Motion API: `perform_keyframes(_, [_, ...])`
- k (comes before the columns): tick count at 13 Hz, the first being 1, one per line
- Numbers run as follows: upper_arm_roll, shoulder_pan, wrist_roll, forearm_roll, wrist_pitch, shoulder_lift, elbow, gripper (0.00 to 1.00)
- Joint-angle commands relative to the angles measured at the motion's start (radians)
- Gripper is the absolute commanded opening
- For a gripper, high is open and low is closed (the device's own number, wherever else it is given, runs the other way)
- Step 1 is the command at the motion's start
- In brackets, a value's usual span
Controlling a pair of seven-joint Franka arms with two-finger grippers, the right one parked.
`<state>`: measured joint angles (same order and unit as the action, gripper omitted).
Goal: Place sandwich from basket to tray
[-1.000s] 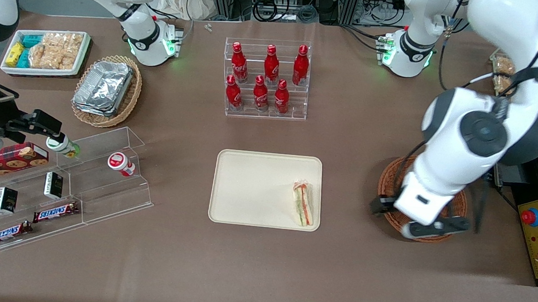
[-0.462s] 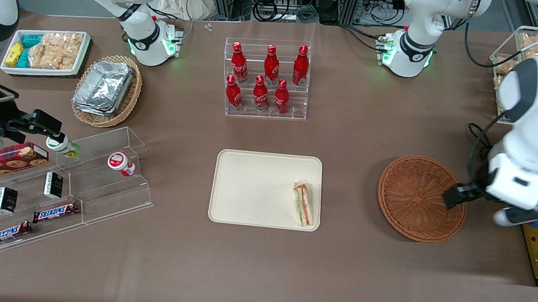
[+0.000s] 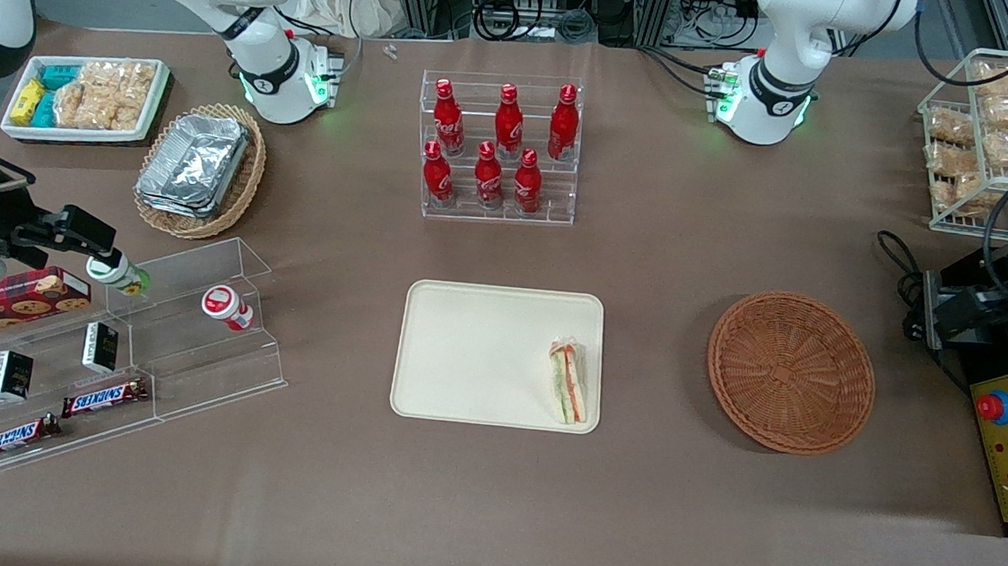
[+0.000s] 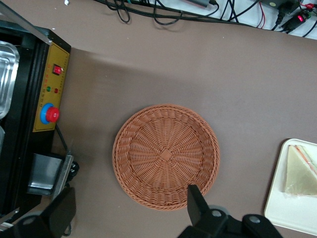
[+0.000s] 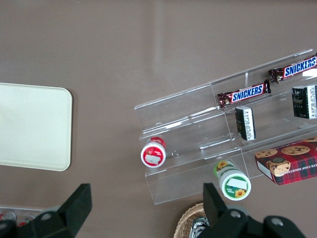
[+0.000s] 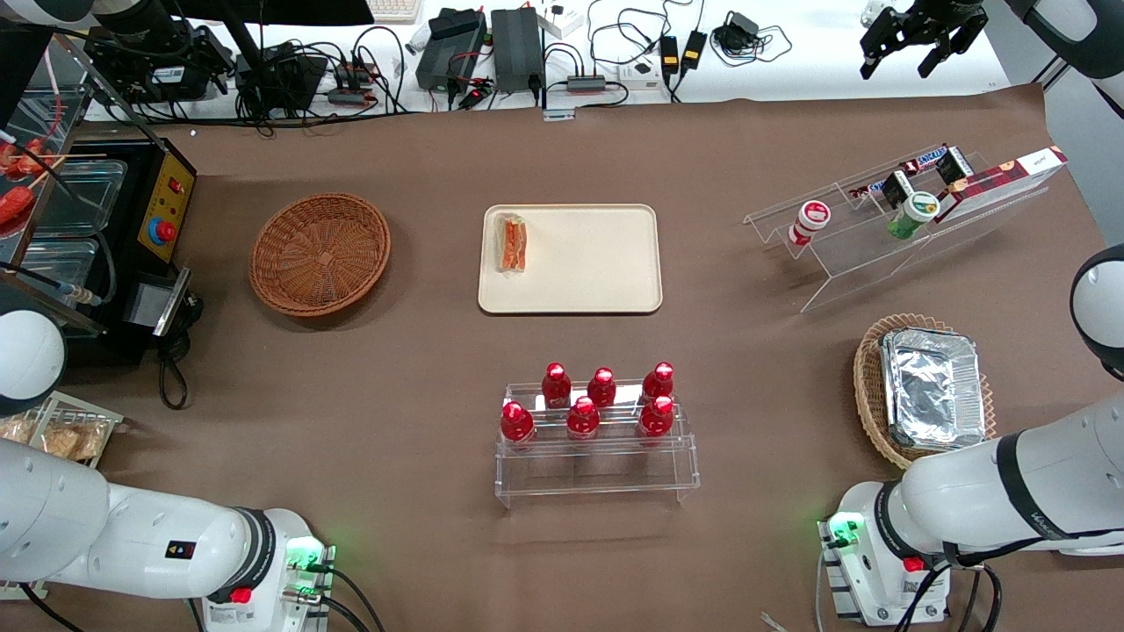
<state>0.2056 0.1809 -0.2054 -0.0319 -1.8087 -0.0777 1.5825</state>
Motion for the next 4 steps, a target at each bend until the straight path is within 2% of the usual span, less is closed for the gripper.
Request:
perform_keyframes(1, [0.005,0.011,0.006,0.035,0.015,-0.017,-0.025,1.0])
perform_keyframes(4, [0.005,0.009,0.02,0.081,0.058,-0.031,-0.064,1.0])
